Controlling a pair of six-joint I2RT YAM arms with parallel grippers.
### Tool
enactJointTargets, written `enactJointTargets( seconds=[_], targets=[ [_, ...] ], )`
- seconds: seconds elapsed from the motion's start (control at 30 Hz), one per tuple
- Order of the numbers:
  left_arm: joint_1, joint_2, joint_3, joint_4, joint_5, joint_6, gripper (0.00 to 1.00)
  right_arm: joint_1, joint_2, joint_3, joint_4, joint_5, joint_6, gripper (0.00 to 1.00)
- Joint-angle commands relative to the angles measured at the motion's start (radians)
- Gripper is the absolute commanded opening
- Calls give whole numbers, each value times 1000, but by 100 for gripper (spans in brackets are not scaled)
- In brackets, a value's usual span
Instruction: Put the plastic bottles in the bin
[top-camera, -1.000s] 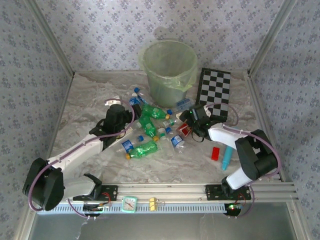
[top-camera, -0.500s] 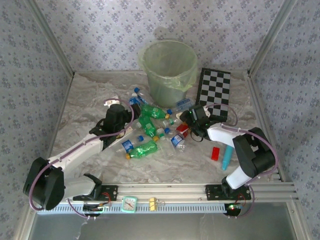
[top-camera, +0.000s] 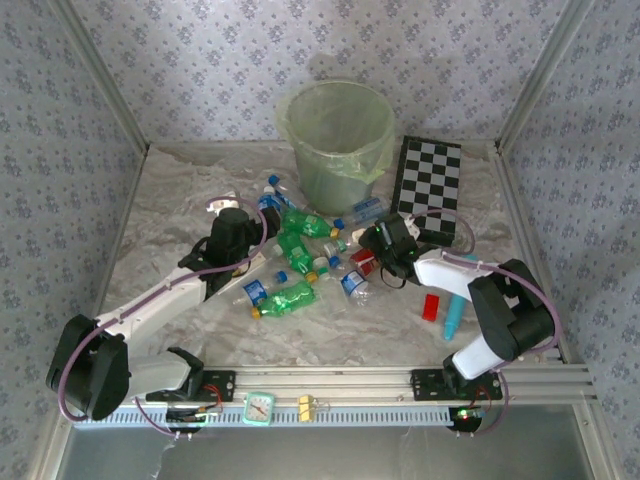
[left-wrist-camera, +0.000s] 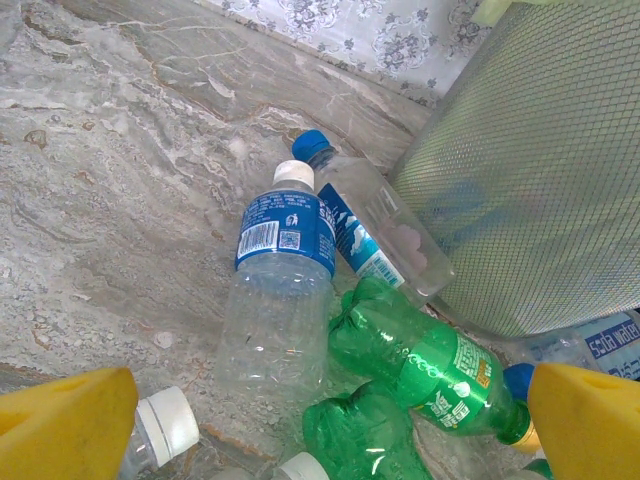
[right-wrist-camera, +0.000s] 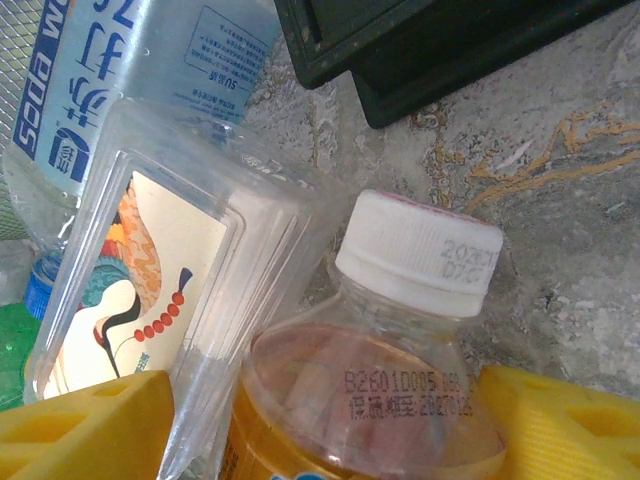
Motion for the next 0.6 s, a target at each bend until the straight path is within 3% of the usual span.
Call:
enactJointTargets(
  seconds=[0.0,0.57],
  targets=[
    [5,8,17,2,-13,-13,100,6,13,-6,-33,22,-12,78],
    [12,-11,20,-12,-28,-7,100,-3,23,3,19,16,-35,57]
  ],
)
